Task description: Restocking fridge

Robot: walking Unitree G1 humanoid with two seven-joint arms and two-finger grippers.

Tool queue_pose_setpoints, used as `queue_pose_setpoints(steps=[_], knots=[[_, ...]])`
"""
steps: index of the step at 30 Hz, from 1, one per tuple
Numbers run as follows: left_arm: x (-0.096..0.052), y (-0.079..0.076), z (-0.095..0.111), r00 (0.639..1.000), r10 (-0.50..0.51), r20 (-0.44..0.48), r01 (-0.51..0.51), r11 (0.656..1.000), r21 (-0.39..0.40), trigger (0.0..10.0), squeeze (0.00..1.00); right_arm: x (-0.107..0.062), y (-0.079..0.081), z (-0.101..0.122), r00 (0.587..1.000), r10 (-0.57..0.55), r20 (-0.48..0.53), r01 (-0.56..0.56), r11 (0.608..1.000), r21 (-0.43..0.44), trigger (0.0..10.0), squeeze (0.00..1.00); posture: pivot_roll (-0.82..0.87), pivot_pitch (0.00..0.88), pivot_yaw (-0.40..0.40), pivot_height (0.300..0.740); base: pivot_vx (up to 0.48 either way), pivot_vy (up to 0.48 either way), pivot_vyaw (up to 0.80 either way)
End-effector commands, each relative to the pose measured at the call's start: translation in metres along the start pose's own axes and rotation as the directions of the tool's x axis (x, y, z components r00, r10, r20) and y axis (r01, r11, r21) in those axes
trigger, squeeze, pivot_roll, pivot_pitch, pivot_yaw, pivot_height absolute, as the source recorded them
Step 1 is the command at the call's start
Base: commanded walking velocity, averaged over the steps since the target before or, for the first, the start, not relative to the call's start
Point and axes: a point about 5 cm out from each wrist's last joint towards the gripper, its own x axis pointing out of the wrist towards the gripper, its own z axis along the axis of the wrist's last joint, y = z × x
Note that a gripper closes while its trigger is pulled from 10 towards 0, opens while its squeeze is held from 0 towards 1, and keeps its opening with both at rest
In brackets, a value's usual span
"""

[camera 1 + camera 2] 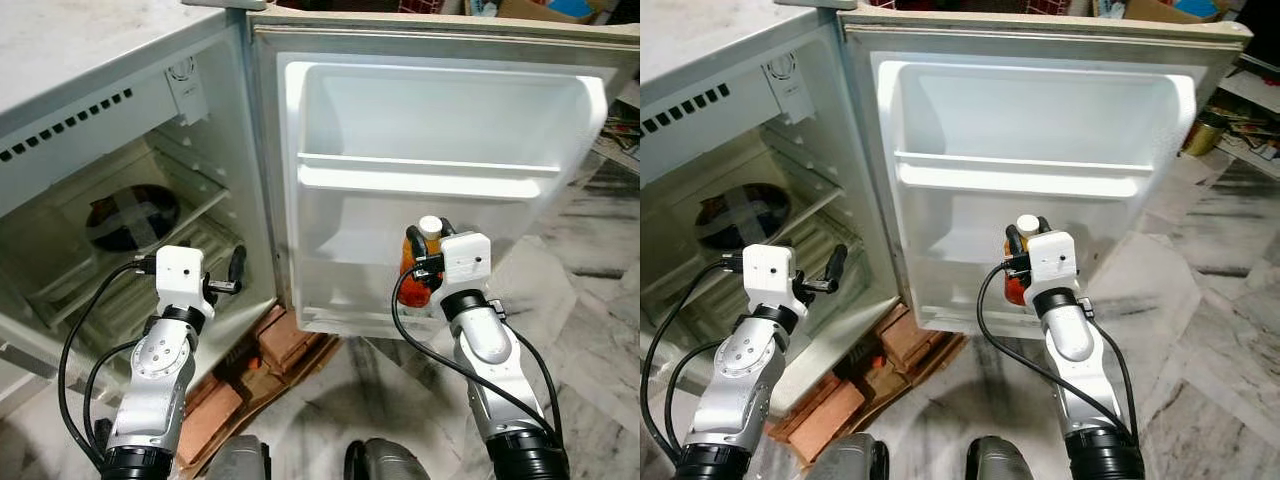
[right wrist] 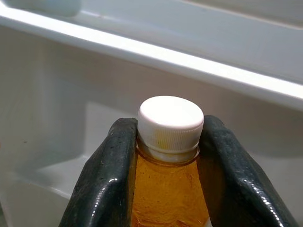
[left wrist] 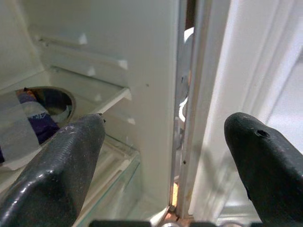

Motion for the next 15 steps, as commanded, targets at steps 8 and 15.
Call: queue_pose_setpoints(steps=[8,15], knots=[[-0.0008,-0.0015,0.001,1.0,0.003,0.003,-0.003,1.0,0.011,10.0,0.0,0.0007,-0.0039,0.0032,1.0,-0.008,0.006,0.008,1.0,0.01,10.0,0.0,0.07,0.105,-0.012,0.706,0.0,0.0,0.0],[-0.0009,-0.0017,0.0007,1.0,0.005,0.001,-0.005,1.0,0.008,10.0,0.0,0.0002,-0.002,0.0029,1.0,-0.003,0.004,0.003,1.0,0.016,10.0,0.0,0.07,0.107,-0.013,0.666,0.0,0.0,0.0]])
